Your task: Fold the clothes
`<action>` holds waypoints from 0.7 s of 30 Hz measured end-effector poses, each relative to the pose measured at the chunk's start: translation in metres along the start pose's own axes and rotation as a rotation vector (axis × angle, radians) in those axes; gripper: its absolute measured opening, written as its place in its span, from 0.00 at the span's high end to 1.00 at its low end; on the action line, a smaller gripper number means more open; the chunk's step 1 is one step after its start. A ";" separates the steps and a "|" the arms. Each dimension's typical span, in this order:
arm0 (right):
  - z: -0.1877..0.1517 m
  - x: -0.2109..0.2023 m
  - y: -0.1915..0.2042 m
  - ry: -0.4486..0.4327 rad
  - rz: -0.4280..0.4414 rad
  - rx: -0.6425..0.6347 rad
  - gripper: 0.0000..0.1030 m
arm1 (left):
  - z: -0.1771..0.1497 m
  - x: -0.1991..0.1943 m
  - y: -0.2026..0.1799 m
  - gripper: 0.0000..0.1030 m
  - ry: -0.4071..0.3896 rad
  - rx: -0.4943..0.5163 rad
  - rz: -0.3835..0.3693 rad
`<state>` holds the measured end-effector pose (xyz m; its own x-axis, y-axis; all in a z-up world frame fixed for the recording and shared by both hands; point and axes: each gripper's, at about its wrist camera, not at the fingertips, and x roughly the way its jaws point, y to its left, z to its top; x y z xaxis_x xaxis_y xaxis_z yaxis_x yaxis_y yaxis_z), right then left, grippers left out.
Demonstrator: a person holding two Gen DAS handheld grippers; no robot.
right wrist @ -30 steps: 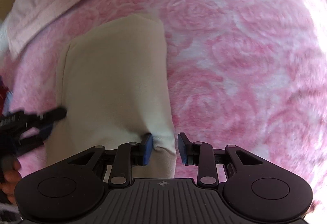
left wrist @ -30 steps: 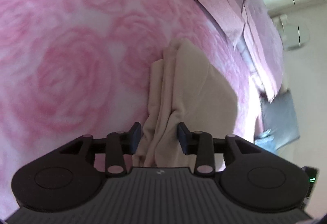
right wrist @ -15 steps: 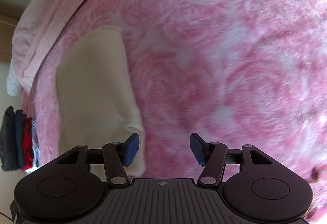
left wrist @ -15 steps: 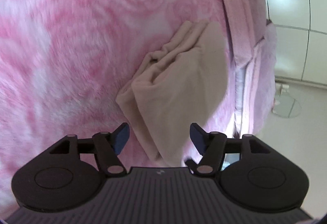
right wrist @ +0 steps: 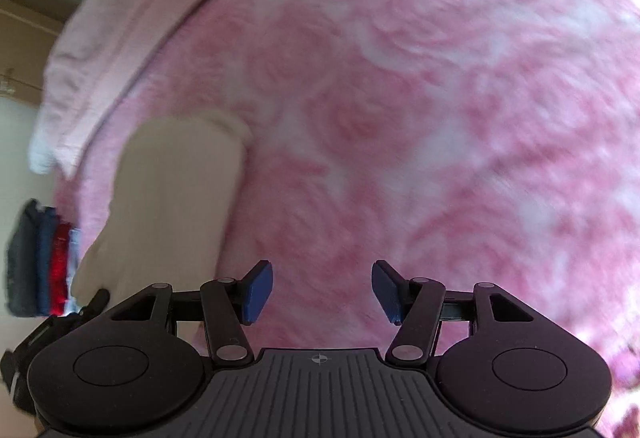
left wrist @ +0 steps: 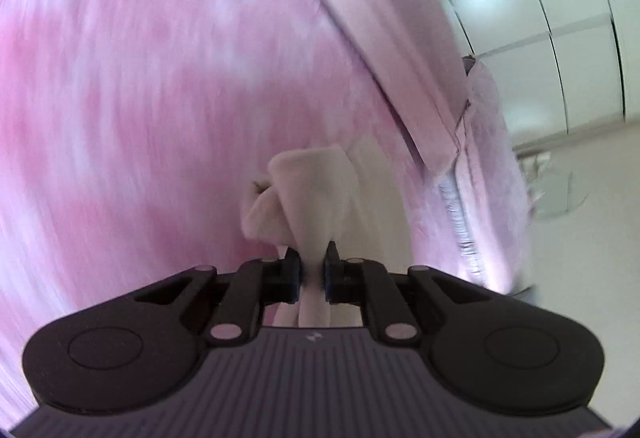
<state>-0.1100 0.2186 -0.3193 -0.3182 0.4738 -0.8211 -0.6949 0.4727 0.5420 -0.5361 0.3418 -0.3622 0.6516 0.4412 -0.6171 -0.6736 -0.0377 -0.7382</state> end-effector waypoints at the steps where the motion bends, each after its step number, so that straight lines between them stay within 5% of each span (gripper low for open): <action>1: 0.006 0.004 0.003 0.002 0.033 -0.010 0.43 | 0.015 -0.004 -0.001 0.92 -0.003 0.043 0.007; 3: 0.020 0.014 0.011 0.012 0.101 -0.053 0.42 | 0.038 0.008 0.004 0.90 0.031 0.056 0.045; 5: 0.037 0.029 0.024 0.012 0.152 -0.121 0.18 | 0.035 0.009 0.014 0.86 0.028 0.001 0.044; 11: 0.084 0.092 0.060 0.053 0.320 -0.249 0.16 | 0.019 0.011 0.043 0.56 0.011 -0.178 0.029; 14: 0.098 0.134 0.067 0.147 0.393 -0.228 0.16 | 0.002 0.015 0.057 0.58 -0.012 -0.312 -0.005; 17: 0.102 0.165 0.062 0.219 0.402 -0.138 0.17 | 0.001 0.027 0.061 0.85 0.001 -0.328 -0.054; 18: 0.101 0.166 0.062 0.233 0.405 -0.091 0.21 | 0.006 0.030 0.061 0.87 0.009 -0.321 -0.056; 19: 0.100 0.166 0.061 0.248 0.408 -0.044 0.54 | 0.011 0.032 0.061 0.88 0.016 -0.313 -0.055; 20: 0.099 0.167 0.060 0.262 0.411 0.004 0.73 | 0.021 0.034 0.061 0.88 0.023 -0.288 -0.049; 21: 0.097 0.166 0.059 0.272 0.408 0.057 0.74 | 0.032 0.035 0.061 0.89 0.030 -0.260 -0.042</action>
<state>-0.1417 0.3971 -0.4060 -0.7190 0.4214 -0.5527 -0.4444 0.3327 0.8317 -0.5654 0.3833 -0.4199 0.6901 0.4202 -0.5892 -0.5359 -0.2504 -0.8063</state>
